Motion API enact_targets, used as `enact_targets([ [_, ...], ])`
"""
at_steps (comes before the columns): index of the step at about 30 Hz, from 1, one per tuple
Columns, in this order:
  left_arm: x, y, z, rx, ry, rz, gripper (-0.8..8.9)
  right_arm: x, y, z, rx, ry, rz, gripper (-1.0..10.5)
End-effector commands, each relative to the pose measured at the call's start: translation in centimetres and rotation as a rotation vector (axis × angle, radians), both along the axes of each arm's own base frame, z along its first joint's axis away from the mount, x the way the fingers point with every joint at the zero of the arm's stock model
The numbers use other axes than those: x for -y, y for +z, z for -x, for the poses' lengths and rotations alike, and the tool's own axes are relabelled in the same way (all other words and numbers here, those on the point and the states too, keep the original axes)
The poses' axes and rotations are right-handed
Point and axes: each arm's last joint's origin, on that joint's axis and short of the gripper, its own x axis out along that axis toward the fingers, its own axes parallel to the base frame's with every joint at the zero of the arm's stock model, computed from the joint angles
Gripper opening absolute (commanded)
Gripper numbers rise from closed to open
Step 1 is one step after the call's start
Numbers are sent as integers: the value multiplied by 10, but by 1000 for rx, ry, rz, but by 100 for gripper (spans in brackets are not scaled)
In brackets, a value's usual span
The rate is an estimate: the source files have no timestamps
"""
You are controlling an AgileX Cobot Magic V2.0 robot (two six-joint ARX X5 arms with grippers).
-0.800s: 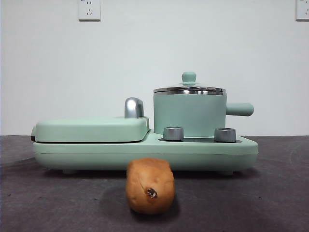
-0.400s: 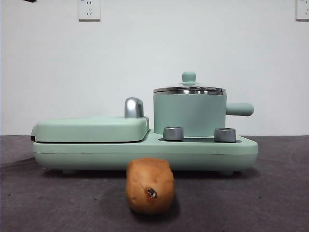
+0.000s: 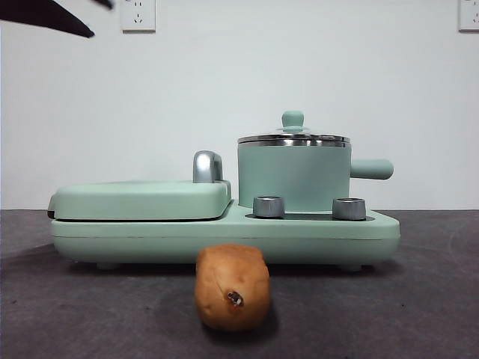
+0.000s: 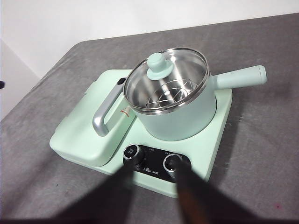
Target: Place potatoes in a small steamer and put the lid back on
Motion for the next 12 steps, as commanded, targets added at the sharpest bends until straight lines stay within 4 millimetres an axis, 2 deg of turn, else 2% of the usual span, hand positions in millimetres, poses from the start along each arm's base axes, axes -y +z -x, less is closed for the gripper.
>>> enact_targets([
  [1, 12, 5, -8, 25, -58, -15, 441, 0, 6, 0, 27, 7, 7, 379],
  [4, 26, 7, -17, 17, -106, -21, 442, 0, 6, 1, 28, 23, 1, 467],
  [12, 70, 19, -57, -24, -223, -75, 441, -1, 6, 1, 29, 47, -11, 467],
])
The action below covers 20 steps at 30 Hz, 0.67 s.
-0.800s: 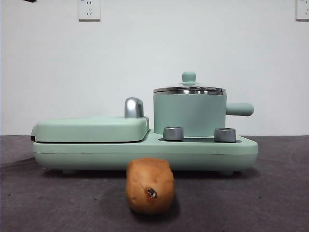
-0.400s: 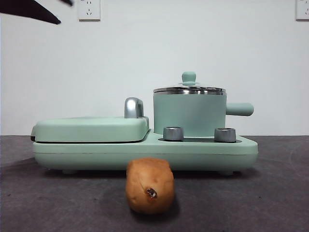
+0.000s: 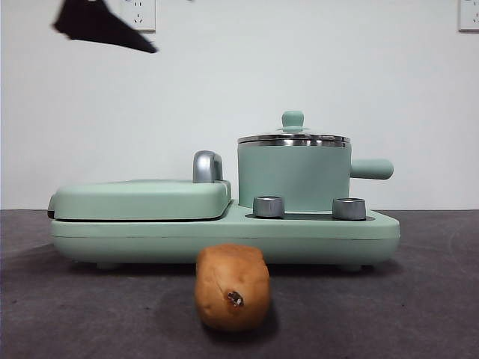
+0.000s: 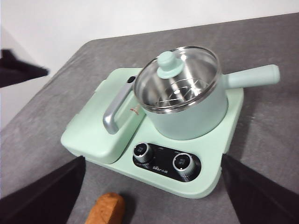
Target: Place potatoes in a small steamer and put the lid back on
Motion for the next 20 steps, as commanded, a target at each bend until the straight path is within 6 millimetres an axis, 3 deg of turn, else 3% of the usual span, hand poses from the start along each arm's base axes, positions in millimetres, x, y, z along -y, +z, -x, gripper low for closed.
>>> enact_targets([
  [1, 21, 8, -21, 6, -47, -36, 441, 0, 6, 1, 29, 8, 7, 467],
  [10, 85, 8, -73, 62, -21, -187, 440, 0, 6, 1, 28, 8, 4, 467],
  [20, 152, -21, -106, 204, 33, -246, 435, 0, 6, 1, 27, 8, 4, 466],
])
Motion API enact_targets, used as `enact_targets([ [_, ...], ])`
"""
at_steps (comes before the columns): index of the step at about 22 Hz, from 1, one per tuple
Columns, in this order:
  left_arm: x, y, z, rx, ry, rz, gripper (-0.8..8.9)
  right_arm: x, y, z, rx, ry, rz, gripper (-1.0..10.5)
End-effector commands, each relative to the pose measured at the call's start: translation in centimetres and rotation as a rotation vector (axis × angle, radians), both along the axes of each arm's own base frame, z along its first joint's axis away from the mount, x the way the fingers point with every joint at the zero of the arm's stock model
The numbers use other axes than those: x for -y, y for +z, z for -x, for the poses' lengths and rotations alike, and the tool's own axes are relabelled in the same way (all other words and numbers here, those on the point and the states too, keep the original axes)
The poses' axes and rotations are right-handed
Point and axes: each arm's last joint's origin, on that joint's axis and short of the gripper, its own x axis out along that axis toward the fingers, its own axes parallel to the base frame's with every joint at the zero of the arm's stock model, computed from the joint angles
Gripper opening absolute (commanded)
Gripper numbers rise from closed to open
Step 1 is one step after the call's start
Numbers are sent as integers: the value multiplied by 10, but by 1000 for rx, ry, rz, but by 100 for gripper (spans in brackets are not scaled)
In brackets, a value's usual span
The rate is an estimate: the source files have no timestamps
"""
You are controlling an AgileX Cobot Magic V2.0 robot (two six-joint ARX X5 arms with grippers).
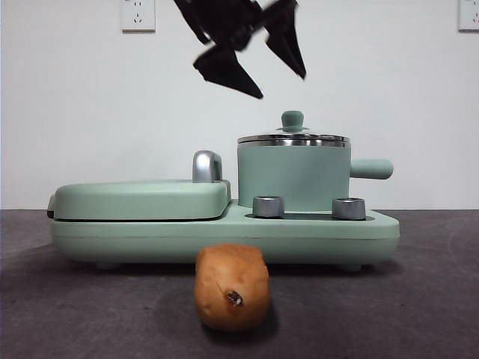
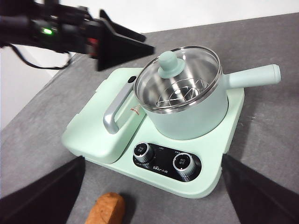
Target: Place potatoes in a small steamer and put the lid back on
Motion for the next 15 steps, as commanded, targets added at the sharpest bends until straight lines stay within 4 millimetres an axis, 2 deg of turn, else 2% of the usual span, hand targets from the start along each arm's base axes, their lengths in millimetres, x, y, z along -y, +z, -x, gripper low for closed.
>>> enact_targets([
  [1, 18, -5, -5, 50, 17, 1, 435, 0, 6, 1, 28, 6, 5, 466],
  [7, 38, -25, -4, 16, 63, 3, 431, 0, 6, 1, 27, 7, 4, 466],
  [11, 40, -27, -4, -6, 75, 17, 423, 0, 6, 1, 25, 11, -1, 466],
  [15, 39, -28, -4, -30, 89, 20, 372, 0, 6, 1, 25, 13, -1, 466],
])
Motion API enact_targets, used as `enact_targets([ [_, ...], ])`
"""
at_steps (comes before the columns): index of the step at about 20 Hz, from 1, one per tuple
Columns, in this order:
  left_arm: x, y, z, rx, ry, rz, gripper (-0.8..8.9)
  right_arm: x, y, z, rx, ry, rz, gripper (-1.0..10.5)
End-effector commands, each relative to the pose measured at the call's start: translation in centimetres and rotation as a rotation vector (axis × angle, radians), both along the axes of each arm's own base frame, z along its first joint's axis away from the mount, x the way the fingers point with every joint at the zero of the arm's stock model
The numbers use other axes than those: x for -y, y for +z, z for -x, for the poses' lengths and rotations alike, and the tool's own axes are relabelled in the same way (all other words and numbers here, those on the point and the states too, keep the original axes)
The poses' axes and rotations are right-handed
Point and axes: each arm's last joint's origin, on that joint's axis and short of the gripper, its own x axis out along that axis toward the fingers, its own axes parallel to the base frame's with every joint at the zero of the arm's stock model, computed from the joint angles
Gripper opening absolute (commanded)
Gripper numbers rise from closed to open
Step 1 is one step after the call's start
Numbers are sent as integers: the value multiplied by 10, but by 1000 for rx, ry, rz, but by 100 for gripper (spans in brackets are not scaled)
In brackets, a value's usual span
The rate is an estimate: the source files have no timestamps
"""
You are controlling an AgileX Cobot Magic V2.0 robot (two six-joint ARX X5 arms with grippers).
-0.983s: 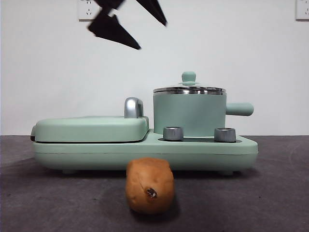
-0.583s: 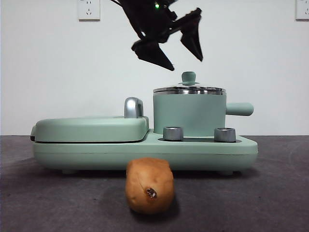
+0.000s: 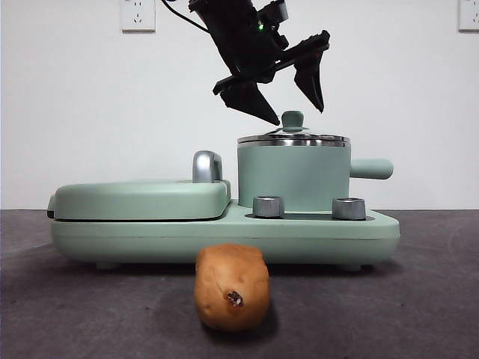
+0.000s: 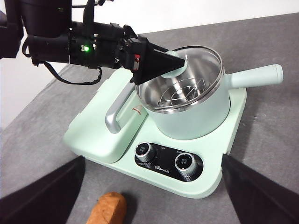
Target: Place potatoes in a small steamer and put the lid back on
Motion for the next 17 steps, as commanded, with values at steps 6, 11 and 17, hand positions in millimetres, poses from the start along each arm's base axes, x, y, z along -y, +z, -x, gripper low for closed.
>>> enact_targets([
  [6, 6, -2, -2, -14, -1, 4, 276, 0, 6, 1, 25, 6, 2, 466],
  [11, 7, -7, -3, -23, -3, -6, 182, 0, 6, 1, 24, 6, 1, 466],
  [17, 8, -2, -3, 4, -6, 12, 84, 0, 6, 1, 24, 5, 1, 466],
])
